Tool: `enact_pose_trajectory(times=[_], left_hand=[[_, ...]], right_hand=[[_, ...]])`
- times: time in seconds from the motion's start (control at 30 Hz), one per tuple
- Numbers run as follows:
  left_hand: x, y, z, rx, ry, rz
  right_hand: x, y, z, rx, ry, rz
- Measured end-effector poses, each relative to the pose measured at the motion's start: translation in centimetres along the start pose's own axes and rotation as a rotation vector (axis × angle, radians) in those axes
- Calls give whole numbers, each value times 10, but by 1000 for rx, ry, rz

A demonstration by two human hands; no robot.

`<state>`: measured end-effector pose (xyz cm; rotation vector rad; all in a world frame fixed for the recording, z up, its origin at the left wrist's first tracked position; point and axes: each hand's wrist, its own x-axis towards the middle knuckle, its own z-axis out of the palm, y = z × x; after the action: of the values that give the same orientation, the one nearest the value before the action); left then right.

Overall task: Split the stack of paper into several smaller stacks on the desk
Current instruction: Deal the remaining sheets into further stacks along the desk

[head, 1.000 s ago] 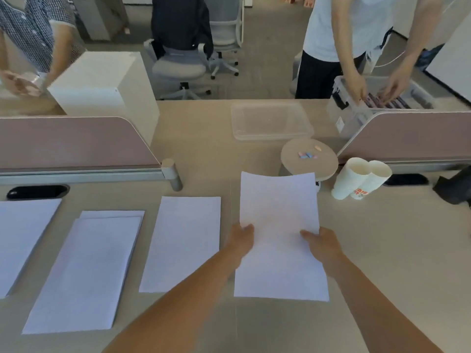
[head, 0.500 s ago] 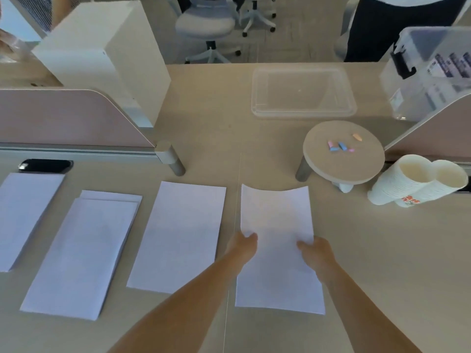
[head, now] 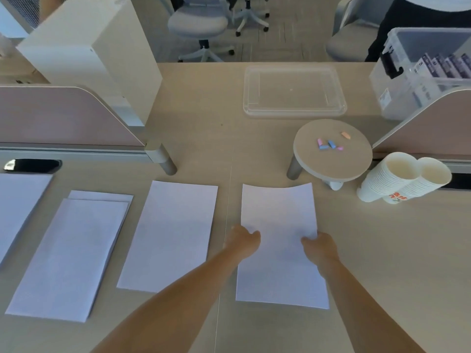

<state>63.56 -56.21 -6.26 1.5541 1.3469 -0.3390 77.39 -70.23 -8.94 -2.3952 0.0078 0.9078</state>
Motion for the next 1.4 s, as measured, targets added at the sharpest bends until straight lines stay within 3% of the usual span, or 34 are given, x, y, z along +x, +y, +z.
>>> enact_pose_trajectory(times=[0.27,0.4,0.57,0.83,1.0,1.1,1.3,1.4], left_hand=[[-10,-7,-27,75,27,9],[-26,-20,-62,-3,-62,11],[-55,-52,-115,-119,-75,49],[-70,-134,-221,-226,36,42],[-39,-209,-312,-19,230,76],[-10,-252,-362,-106,252,14],[83,-335,-418,-226,272,-64],[54,-333,-429,-247,254,-90]], right_hand=[[-22,5,-27,-107,31,-45],[-56,-6,-33,-144,62,-117],[-114,-39,-11,-154,-73,-292],[-189,-102,90,-9,-268,-294],[-246,-141,185,87,-343,-223],[-270,-164,246,64,-402,-171],[-293,-198,351,65,-360,-75],[-297,-202,385,24,-294,-1]])
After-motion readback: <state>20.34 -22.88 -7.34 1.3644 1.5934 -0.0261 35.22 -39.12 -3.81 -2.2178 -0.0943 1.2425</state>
